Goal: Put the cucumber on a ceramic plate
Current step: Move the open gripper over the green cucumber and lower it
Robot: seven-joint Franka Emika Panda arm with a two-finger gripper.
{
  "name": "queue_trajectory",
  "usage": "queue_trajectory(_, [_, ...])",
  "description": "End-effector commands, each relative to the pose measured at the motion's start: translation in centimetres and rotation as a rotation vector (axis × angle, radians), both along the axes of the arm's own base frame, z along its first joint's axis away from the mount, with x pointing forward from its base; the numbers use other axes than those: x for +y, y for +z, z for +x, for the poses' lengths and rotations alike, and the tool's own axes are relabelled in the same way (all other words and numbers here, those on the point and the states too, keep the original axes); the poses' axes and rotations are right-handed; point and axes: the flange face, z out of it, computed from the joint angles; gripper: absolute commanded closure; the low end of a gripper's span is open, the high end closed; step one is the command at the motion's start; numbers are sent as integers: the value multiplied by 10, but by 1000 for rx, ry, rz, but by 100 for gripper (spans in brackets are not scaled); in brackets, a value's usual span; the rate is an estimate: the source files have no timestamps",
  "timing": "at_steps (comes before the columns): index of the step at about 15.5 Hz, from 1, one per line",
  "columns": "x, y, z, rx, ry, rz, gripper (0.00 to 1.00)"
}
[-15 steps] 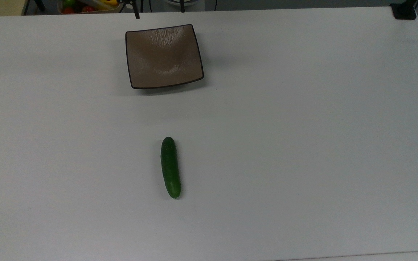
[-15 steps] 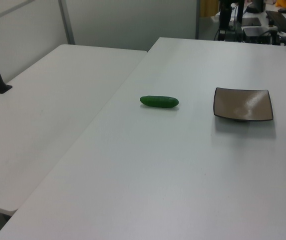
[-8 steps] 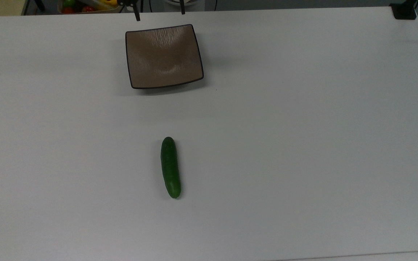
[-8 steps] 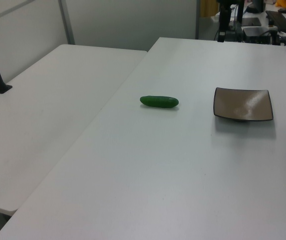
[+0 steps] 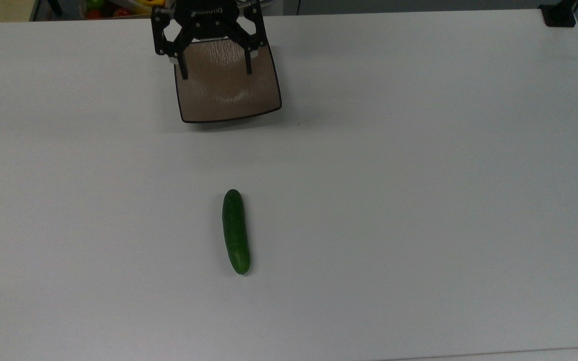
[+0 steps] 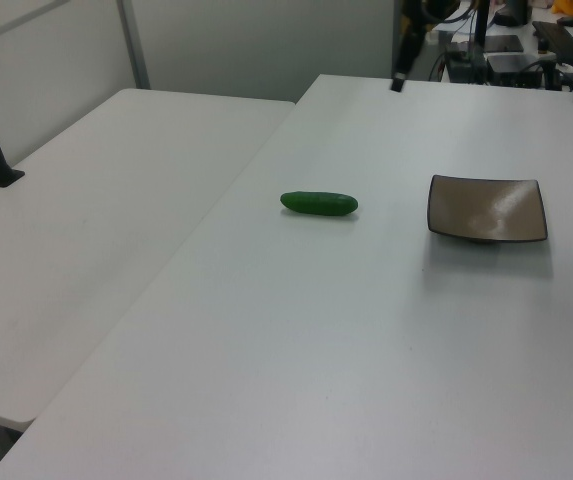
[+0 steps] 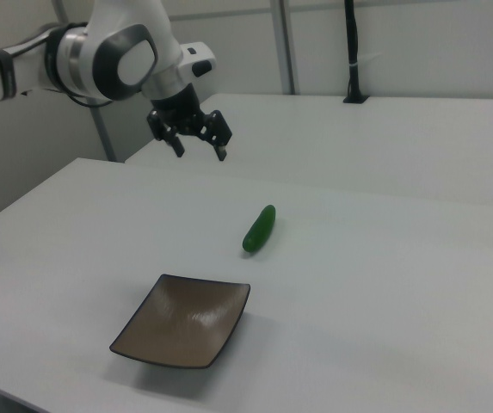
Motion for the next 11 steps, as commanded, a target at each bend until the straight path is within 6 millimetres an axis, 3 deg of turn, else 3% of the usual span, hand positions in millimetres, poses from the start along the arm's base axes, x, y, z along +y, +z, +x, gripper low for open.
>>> queue_trajectory(1, [4,-14,33,-91,-47,12,0])
queue_trajectory(2, [4,-15,43,-110,-66,21,0])
queue_trajectory(5, [9,-56,77,-167,-120,8,0])
queue_trajectory(11, [30,-135,105,-170,-119,-22,0])
